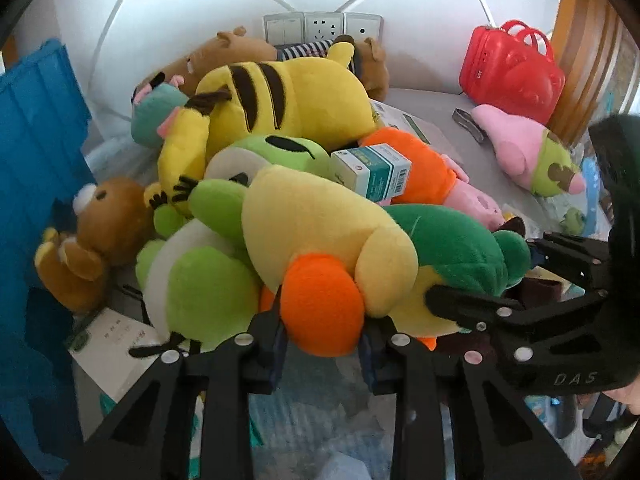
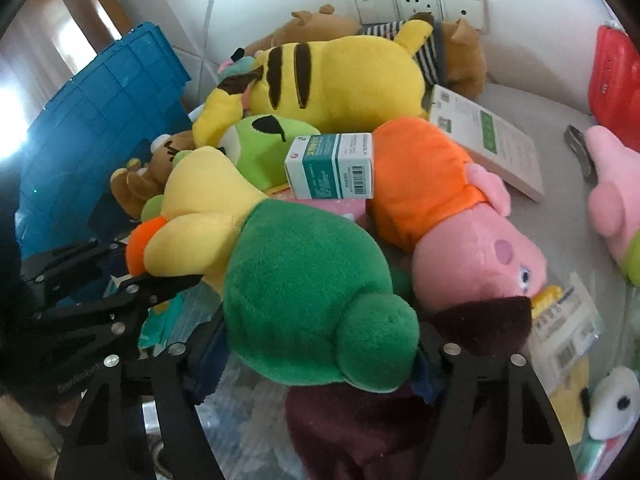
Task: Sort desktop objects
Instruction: 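Grasp the green frog plush with the left tool while the right tool grasps the green-yellow duck plush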
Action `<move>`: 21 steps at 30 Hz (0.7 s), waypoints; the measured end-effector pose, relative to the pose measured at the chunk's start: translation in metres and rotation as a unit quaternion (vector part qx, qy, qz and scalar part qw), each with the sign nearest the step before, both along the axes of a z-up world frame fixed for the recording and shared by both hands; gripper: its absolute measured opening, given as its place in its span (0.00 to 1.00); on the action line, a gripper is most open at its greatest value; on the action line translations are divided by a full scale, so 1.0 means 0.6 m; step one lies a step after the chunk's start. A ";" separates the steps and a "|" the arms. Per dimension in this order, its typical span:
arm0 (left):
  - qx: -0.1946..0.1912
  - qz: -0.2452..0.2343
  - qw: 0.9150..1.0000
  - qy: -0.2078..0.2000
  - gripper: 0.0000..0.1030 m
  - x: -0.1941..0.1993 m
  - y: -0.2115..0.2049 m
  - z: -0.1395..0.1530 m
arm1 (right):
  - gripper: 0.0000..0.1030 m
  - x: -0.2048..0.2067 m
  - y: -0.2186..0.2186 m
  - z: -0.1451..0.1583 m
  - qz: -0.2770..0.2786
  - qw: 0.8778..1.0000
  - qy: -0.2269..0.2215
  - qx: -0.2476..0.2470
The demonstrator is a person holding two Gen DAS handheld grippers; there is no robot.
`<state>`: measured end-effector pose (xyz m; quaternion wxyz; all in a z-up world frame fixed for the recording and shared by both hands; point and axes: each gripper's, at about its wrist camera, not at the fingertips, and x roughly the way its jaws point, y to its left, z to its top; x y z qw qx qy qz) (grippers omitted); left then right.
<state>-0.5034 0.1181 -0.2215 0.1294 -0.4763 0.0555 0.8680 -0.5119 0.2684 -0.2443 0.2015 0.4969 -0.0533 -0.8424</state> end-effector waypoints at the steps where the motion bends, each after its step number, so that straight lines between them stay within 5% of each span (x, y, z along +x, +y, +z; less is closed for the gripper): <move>1: 0.003 0.000 1.000 -0.002 0.32 0.002 0.000 0.003 | 0.70 0.005 0.004 0.004 -0.003 1.000 0.001 0.001; 6: 0.002 -0.004 1.000 0.019 0.79 0.029 -0.016 0.036 | 0.70 0.031 0.033 0.018 -0.023 1.000 0.008 -0.004; 9: 0.020 -0.010 0.999 0.026 0.80 0.045 -0.032 0.058 | 0.70 0.041 0.060 0.025 -0.042 0.999 0.012 -0.010; 13: -0.006 0.021 0.998 0.053 0.80 0.047 -0.065 0.078 | 0.68 0.051 0.110 0.040 -0.090 0.995 0.027 -0.028; 21: -0.020 0.067 0.997 0.030 0.80 -0.002 -0.104 0.042 | 0.64 0.062 0.149 0.065 -0.115 0.992 0.048 -0.030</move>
